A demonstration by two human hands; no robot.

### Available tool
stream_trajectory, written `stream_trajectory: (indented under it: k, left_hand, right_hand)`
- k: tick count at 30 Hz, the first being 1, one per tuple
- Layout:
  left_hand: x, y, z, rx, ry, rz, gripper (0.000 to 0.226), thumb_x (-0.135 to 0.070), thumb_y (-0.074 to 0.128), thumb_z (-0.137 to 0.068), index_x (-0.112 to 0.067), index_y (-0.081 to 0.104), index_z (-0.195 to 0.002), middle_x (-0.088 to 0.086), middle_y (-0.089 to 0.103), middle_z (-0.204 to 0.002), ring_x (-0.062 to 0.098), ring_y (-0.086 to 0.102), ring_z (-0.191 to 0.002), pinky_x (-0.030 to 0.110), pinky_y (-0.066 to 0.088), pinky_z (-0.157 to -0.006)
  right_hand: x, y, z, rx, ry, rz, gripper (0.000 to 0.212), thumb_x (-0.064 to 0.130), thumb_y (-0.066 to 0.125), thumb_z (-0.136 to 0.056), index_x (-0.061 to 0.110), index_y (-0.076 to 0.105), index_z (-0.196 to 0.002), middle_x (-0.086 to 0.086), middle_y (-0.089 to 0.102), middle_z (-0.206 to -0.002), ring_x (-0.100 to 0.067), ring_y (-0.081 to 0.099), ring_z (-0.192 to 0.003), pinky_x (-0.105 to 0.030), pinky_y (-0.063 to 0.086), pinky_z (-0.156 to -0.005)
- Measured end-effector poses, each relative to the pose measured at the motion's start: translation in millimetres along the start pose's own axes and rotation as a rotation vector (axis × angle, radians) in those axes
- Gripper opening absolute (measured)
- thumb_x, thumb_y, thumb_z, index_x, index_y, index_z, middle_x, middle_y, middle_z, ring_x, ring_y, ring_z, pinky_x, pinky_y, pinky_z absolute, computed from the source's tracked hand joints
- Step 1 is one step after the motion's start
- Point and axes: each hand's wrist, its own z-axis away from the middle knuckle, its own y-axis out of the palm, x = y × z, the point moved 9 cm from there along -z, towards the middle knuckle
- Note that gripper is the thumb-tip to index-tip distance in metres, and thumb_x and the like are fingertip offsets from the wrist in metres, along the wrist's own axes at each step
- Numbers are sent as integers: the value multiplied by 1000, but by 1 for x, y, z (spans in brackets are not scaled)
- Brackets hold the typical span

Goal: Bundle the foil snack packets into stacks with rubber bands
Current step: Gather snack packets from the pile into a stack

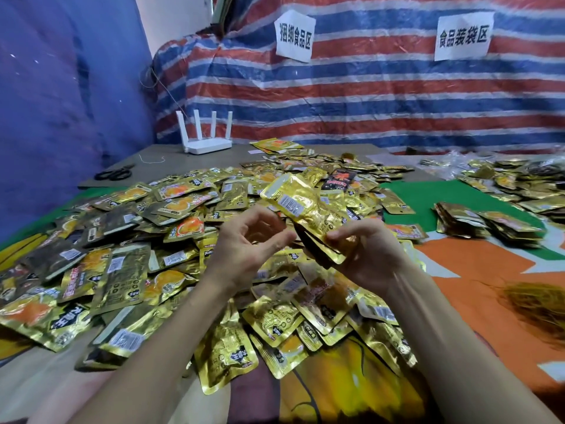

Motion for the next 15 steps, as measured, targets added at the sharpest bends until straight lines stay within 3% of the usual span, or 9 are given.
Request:
stream_trajectory:
  k: [2,5,7,10,15]
  left_hand:
    - [6,2,1,22,-44,-25,23,-30,77,-79,-12,66,-90,2,70,-84,18,67,-75,26,57,-68]
    - [7,3,0,21,-60,-30,19,-30,71,-85,-13,66,-91,8,66,-84,29,63,-76,34,55,-67]
    - [8,4,0,32,-59,-44,21,-32,68,-86,-12,65,-91,10,64,-82,32,61,-74,36,54,-66]
    - [10,7,2,68,-76,-74,27,-34,66,-84,-9,65,-92,9,63,-82,32,62,-74,37,55,-65]
    - [13,14,3,111,-87,-104,26,-36,63,-83,-12,65,-92,5,64,-83,27,63,-73,36,56,-65]
  right_hand:
    - [6,-15,4,-61,-5,-87,15,-7,58,-64,-2,54,-78,-26,67,-89,-42,71,-77,-41,59,-81]
    - [19,-45,12,-139,-27,-215,39,-3,58,-65,-5,51,-103,-28,67,-103,-40,71,-80,-39,61,-81]
    - [32,-70,17,-206,-77,-243,35,2,63,-69,0,53,-103,-27,65,-110,-39,72,-83,-41,61,-82]
    - [56,-115,25,-375,-130,-73,14,6,58,-89,1,56,-102,-24,66,-109,-35,71,-85,-43,56,-91]
    - [112,-208,49,-791,-184,259,13,6,60,-91,7,58,-104,-17,67,-93,-29,67,-78,-41,55,-67]
